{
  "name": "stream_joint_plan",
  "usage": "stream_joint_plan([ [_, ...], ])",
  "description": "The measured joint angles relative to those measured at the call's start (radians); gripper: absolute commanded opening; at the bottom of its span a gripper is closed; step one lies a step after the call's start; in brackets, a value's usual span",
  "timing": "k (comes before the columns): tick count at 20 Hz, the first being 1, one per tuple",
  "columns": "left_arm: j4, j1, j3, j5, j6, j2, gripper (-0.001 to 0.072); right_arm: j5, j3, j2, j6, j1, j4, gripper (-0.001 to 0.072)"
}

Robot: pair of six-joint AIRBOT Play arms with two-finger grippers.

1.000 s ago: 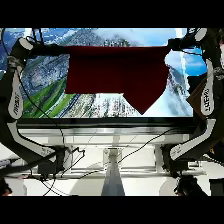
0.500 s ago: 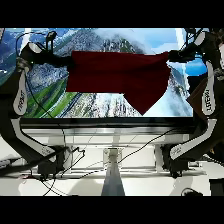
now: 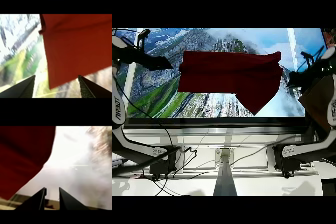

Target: Fold the clothes and pants, and hang the long-sleeved shirts on hangers.

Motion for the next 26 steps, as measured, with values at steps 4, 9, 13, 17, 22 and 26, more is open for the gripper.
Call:
stream_joint_plan([
  [4,-0.169,0.035,-0.089,-0.039,0.02,0.027,0.056,-0.179,-0.31,0.189,-0.009,-0.013,0.146,0.0521],
  [9,-0.244,0.05,-0.257,0.024,0.049,0.04,0.0559,-0.368,-0.589,0.269,0.021,-0.008,0.317,0.0548],
  [13,-0.263,0.053,-0.333,0.133,0.06,0.039,0.0559,-0.507,-0.69,0.282,0.028,0.046,0.415,0.0424],
  [17,-0.268,0.057,-0.356,0.179,0.064,0.023,0.0559,-0.664,-0.718,0.28,0.028,0.127,0.447,0.001],
  [22,-0.259,0.083,-0.363,0.197,0.065,0.011,0.0559,-0.699,-0.67,0.295,-0.05,0.169,0.451,0.001],
  [26,-0.246,0.076,-0.364,0.19,0.062,-0.03,0.0559,-0.676,-0.623,0.311,-0.086,0.176,0.425,0.001],
])
